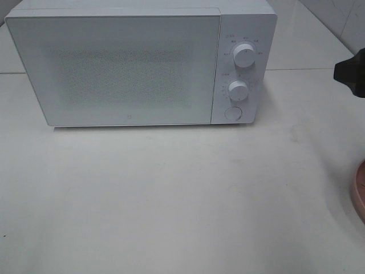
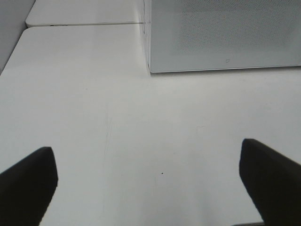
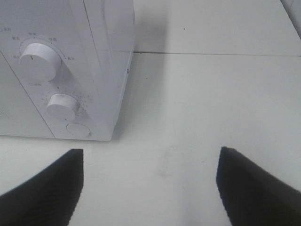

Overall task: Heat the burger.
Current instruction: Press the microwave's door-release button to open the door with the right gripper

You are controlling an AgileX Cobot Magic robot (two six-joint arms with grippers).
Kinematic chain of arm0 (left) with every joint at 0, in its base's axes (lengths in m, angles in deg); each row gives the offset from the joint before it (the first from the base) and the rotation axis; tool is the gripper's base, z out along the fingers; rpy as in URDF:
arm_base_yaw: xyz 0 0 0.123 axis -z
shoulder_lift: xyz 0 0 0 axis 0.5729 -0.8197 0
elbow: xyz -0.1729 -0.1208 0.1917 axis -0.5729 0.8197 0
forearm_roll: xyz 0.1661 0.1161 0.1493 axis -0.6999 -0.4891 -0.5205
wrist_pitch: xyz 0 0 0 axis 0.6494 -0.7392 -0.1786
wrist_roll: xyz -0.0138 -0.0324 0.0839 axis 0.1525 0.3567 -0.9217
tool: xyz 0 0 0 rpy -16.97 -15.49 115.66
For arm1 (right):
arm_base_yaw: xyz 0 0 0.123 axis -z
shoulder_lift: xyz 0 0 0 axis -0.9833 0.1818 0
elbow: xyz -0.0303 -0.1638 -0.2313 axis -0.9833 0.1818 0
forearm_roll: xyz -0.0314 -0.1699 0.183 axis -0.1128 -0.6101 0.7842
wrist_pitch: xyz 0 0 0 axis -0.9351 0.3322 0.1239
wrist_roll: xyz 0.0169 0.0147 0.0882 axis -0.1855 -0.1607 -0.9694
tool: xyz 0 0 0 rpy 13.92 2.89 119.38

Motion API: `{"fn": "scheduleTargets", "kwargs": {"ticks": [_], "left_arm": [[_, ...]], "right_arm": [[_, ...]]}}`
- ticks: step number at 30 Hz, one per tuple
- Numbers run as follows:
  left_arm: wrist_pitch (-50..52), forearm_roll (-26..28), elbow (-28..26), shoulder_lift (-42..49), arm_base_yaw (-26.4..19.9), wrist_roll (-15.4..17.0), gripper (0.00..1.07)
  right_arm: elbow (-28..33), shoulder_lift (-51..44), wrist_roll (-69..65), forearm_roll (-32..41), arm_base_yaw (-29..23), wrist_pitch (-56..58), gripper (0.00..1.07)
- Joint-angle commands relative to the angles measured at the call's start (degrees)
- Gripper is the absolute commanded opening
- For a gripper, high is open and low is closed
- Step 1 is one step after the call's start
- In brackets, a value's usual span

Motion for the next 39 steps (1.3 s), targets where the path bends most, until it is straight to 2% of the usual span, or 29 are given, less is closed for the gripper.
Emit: {"fn": "scheduleTargets", "kwargs": {"ticks": [1, 9, 11, 18, 20, 23, 25, 26, 31, 32, 34, 35, 36, 37, 39], "left_arm": [[0.17, -0.11, 0.17, 1.38, 0.29, 0.11, 1.00], [0.17, -0.11, 0.17, 1.38, 0.29, 0.11, 1.00], [0.17, -0.11, 0.17, 1.38, 0.29, 0.11, 1.00], [0.17, -0.11, 0.17, 1.38, 0.29, 0.11, 1.00], [0.17, -0.06, 0.17, 1.38, 0.29, 0.11, 1.00], [0.17, -0.06, 0.17, 1.38, 0.29, 0.11, 1.00], [0.17, -0.06, 0.17, 1.38, 0.29, 0.11, 1.00], [0.17, -0.06, 0.17, 1.38, 0.29, 0.11, 1.00], [0.17, -0.06, 0.17, 1.38, 0.29, 0.11, 1.00], [0.17, -0.06, 0.17, 1.38, 0.29, 0.11, 1.00], [0.17, -0.06, 0.17, 1.38, 0.29, 0.11, 1.00], [0.17, -0.06, 0.17, 1.38, 0.29, 0.11, 1.00], [0.17, -0.06, 0.17, 1.38, 0.29, 0.11, 1.00], [0.17, -0.06, 0.17, 1.38, 0.29, 0.11, 1.00], [0.17, -0.06, 0.17, 1.38, 0.29, 0.11, 1.00]], "right_arm": [[-0.46, 1.32, -0.23, 0.23, 0.17, -3.78, 0.75], [0.86, 6.65, -0.17, 0.17, 0.17, -15.53, 0.75], [4.93, 7.85, 0.69, 0.34, 0.17, -26.53, 0.75], [10.37, 10.26, 1.83, 5.16, -1.43, -35.12, 0.75], [12.38, 12.32, 4.81, 8.08, -4.87, -39.88, 0.75], [12.95, 13.01, 6.07, 9.51, -6.30, -41.48, 0.75], [14.21, 16.62, 10.71, 15.53, -11.17, -46.70, 0.75], [14.21, 16.62, 10.71, 15.53, -11.17, -46.70, 0.75], [14.73, 22.00, 15.13, 24.69, -18.74, -52.71, 0.75], [14.73, 22.00, 15.13, 24.69, -18.74, -52.71, 0.75], [14.73, 24.98, 16.90, 29.39, -22.75, -56.21, 0.75], [14.73, 24.98, 16.90, 29.39, -22.75, -56.21, 0.75], [14.73, 26.70, 18.62, 33.06, -25.27, -58.33, 0.75], [14.73, 26.70, 18.62, 33.06, -25.27, -58.33, 0.75], [14.73, 29.34, 20.80, 38.04, -29.11, -61.88, 0.75]]}}
